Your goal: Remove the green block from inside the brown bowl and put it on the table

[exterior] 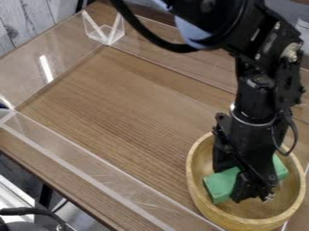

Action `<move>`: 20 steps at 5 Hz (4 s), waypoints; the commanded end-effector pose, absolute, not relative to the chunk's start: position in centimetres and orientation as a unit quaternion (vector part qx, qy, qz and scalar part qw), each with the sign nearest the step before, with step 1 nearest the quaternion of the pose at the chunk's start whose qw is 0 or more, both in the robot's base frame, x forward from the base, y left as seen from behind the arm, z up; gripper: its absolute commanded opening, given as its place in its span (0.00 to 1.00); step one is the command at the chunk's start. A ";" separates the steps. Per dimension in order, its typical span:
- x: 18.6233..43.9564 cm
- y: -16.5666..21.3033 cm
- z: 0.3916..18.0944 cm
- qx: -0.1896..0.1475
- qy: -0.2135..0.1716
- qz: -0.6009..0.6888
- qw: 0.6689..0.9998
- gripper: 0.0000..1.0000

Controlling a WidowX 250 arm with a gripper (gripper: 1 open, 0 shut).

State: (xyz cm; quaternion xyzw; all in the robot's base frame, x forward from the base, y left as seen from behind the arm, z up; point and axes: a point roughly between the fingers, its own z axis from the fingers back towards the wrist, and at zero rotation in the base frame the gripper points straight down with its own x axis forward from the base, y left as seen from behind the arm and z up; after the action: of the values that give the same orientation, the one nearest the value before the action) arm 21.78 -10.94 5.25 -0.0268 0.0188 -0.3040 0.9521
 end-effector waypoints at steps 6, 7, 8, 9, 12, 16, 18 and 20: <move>22.1 -11.1 7.0 -0.031 -0.010 -0.304 0.952 0.00; 22.2 -11.0 7.3 -0.031 -0.014 -0.301 0.953 0.00; 22.2 -10.9 7.5 -0.031 -0.018 -0.299 0.954 0.00; 22.3 -10.9 7.8 -0.031 -0.021 -0.297 0.954 0.00; 22.4 -10.3 8.8 -0.030 -0.032 -0.287 0.957 0.00; 23.1 -9.4 9.6 -0.026 -0.041 -0.267 0.962 0.00; 23.5 -8.8 9.9 -0.026 -0.042 -0.256 0.965 0.00; 23.9 -8.5 10.0 -0.026 -0.043 -0.246 0.968 0.00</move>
State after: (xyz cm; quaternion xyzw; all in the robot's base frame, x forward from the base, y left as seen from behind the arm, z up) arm 22.89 -8.49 8.63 -0.0243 -0.0162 -0.2500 0.9678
